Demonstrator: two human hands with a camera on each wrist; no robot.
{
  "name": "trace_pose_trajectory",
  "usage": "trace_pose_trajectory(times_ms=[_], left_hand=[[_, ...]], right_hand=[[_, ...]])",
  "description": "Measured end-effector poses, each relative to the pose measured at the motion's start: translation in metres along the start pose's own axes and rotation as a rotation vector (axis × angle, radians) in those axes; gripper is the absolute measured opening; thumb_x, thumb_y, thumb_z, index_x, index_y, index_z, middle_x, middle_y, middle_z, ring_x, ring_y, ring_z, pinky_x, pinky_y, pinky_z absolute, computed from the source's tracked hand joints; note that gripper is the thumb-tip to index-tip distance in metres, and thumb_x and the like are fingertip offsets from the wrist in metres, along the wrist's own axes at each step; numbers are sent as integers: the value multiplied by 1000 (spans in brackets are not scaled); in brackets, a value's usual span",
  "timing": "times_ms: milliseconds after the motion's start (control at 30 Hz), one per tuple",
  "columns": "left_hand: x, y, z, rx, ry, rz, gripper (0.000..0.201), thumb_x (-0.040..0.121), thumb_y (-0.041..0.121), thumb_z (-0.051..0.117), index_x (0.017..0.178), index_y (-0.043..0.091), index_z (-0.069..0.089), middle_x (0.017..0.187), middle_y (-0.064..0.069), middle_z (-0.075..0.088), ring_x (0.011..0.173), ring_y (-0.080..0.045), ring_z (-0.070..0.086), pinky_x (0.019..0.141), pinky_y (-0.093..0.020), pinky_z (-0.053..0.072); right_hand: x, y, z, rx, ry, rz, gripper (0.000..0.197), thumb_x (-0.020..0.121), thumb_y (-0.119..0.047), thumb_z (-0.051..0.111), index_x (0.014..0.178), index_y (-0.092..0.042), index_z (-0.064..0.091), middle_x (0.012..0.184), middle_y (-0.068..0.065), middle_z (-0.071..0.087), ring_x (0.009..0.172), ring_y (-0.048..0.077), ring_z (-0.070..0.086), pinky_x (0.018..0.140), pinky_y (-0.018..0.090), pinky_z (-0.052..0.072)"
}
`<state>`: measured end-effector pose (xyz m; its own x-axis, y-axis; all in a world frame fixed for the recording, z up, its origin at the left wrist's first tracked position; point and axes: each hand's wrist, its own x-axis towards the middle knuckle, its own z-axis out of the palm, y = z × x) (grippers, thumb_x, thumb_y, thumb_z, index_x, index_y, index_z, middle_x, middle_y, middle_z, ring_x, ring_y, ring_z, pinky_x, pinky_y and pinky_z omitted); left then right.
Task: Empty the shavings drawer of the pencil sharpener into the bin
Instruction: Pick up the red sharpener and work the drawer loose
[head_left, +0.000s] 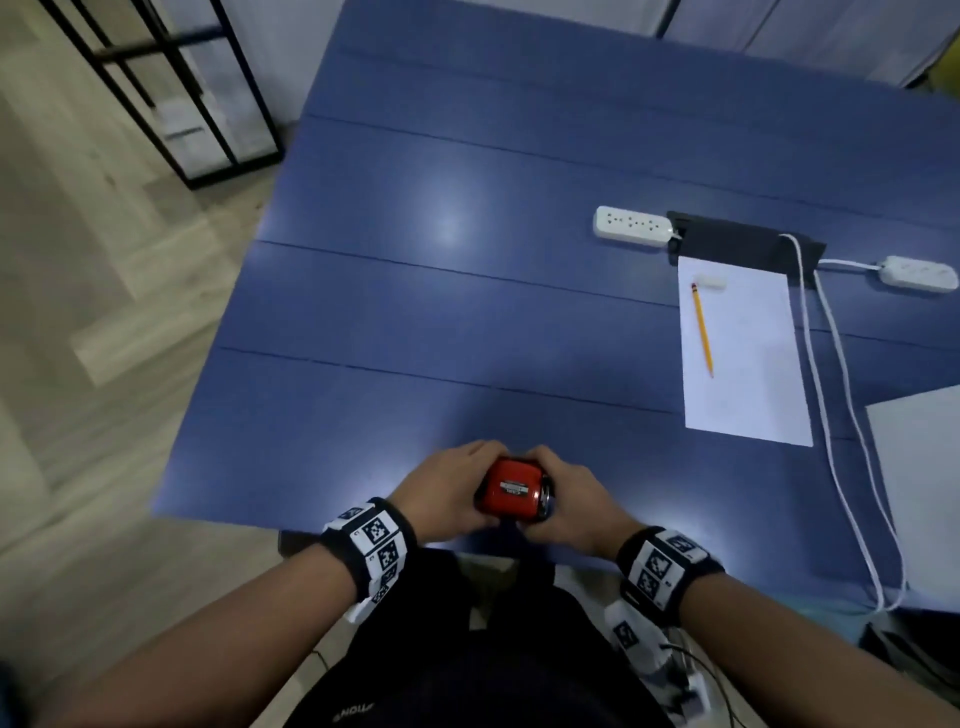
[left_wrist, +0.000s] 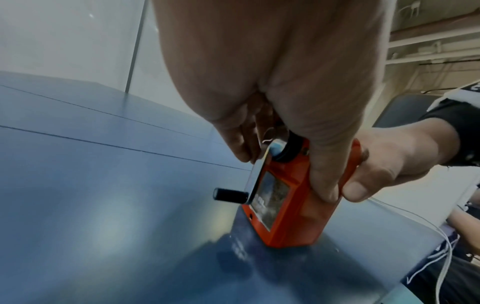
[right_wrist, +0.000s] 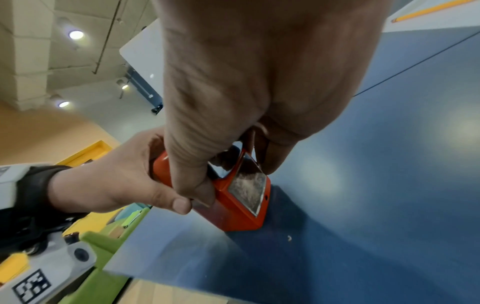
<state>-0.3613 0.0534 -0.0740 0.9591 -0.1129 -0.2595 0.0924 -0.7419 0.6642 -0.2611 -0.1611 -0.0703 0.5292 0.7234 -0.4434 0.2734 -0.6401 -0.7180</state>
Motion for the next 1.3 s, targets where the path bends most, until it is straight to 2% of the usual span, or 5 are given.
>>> trace_pose_trajectory(times_ms=[533,733,967,1100,1300], left_hand=[[4,-28,22,47,70,49,80,72,66,86,133,27,53,111,13,73,91,-12,73,78,-35,58],[7,-30,21,87,103,77,77,67,62,93,125,26,57,100,15,73,83,-4,71,74,-29,56],[6,-26,26,159,148,95,76,56,59,99,110,37,51,94,17,74,82,-5,71,76,-24,54],[5,-29,31,145,192,99,90,56,54,101,132,32,57,110,21,72,96,3,67,87,-14,52],[-1,-31,35,41,220,84,97,60,41,103,144,30,55,123,20,70,108,7,66,98,-16,52]], right_hand=[[18,40,0,-190,-3,-306,72,69,-51,88,127,-33,49,102,-16,75,82,9,74,70,33,60],[22,42,-4,-219,19,-363,68,63,-64,78,116,-34,50,86,-21,71,76,2,70,64,15,50],[19,45,0,-234,80,-326,64,61,-54,93,105,-37,50,82,-15,72,78,4,71,63,20,52],[17,46,6,-220,134,-334,59,66,-36,100,102,-38,53,82,-20,74,75,-2,69,63,13,47],[11,49,17,-136,200,-333,82,66,-40,101,137,-37,59,119,-15,78,105,2,74,100,37,60]])
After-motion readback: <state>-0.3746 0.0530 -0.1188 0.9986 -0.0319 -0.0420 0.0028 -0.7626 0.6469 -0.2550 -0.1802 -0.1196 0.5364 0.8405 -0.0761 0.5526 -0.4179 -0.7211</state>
